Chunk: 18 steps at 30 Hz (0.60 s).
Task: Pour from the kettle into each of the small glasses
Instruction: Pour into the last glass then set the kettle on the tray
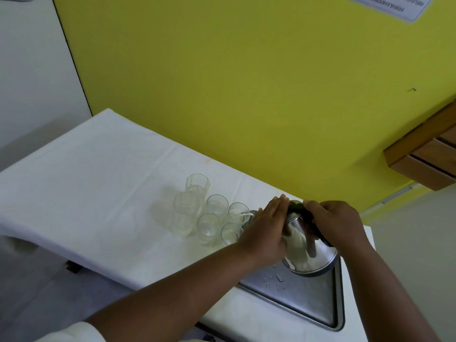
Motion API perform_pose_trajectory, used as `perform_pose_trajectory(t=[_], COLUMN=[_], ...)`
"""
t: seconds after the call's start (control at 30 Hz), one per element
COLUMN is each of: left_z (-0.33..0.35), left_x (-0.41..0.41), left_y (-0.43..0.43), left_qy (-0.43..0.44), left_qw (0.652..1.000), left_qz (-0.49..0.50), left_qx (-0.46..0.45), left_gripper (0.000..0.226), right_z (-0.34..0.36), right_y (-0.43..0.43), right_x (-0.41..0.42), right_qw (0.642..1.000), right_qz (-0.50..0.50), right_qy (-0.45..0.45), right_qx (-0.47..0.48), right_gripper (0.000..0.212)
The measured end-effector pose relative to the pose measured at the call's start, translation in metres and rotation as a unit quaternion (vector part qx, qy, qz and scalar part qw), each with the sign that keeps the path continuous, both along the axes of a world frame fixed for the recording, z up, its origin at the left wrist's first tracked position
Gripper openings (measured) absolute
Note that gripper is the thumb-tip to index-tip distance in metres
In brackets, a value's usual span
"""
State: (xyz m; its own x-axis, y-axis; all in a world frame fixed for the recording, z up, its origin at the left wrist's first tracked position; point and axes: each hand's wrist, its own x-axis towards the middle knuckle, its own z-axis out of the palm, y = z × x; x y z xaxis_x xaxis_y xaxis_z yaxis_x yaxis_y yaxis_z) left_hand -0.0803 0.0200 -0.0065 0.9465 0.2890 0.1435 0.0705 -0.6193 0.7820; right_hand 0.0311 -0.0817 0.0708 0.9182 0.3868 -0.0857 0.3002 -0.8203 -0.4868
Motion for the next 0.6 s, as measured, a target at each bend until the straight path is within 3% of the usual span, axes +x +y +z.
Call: perform_pose_trajectory(t=[0.6], left_z=[0.0027], left_x=[-0.0022], left_y=[-0.0029], left_qy=[-0.012], left_qw=[1.000], left_qz=[0.003], left_qx=[-0.010], left_gripper=[0.085], right_z=[0.0050], right_y=[0.0012], right_x=[-0.0004], right_qw=[0.998], right_qz=[0.020], right_qy=[-0.028], right_qx=[-0.043], right_gripper=[0.059])
